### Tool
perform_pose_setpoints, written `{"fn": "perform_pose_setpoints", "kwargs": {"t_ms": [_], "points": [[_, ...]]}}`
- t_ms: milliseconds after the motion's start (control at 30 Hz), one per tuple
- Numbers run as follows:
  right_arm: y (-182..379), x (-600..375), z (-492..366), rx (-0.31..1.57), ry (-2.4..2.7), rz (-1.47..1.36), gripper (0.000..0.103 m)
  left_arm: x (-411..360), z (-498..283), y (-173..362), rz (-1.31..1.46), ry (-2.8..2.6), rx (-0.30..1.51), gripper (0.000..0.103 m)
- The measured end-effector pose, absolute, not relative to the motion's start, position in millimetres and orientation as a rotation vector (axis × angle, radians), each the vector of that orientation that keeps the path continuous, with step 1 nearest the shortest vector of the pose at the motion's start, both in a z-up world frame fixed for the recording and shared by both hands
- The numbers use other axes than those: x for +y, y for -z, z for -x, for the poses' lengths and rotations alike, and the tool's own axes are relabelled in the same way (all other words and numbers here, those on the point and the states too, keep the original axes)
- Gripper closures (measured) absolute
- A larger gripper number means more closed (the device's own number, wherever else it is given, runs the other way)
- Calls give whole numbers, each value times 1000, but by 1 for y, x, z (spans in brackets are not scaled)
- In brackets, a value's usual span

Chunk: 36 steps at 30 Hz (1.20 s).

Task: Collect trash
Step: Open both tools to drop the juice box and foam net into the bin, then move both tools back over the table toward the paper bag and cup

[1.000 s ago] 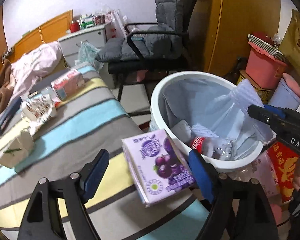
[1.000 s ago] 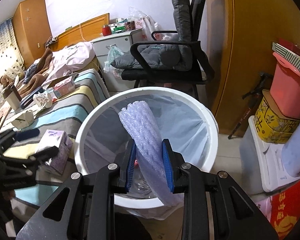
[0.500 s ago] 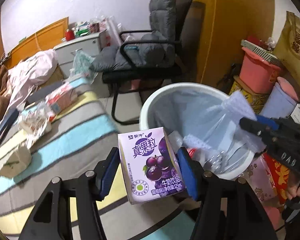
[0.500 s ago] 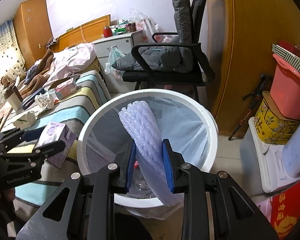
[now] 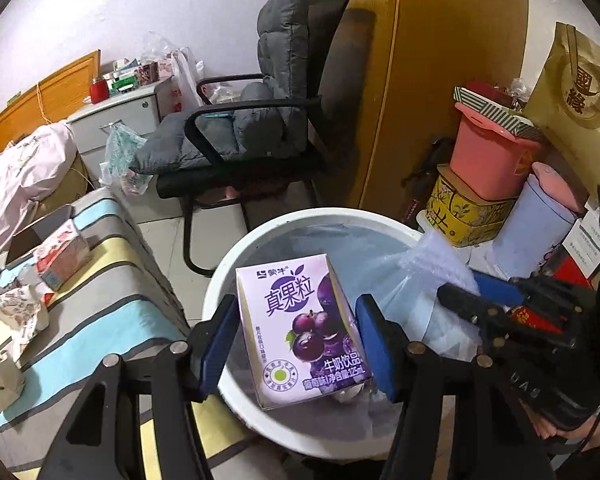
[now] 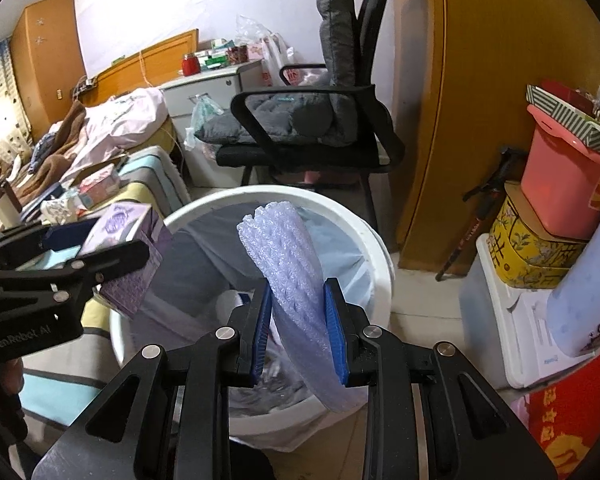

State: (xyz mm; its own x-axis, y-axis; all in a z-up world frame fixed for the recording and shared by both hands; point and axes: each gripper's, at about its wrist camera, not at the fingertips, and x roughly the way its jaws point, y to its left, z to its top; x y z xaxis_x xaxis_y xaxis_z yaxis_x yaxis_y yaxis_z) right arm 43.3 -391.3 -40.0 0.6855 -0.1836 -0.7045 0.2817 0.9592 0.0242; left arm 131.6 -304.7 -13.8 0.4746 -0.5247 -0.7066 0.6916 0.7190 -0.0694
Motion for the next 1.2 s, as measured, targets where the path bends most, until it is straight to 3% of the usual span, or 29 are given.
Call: {"fn": "perform_pose_setpoints", "kwargs": {"t_ms": [167, 267, 300, 367, 1200], "points": [[44, -390, -46, 791, 249, -116, 72, -307, -133, 19, -231, 762, 788, 40], [45, -391, -48, 799, 262, -111, 61, -302, -133, 18, -216, 754, 787, 31], [46, -391, -48, 803, 263, -116, 53, -300, -133, 17, -209, 758, 783, 28], [47, -392, -48, 806, 263, -118, 43, -298, -134, 15, -200, 758, 780, 28], [21, -342, -51, 710, 199, -97, 43, -182, -131, -11, -117, 579, 681, 28]]}}
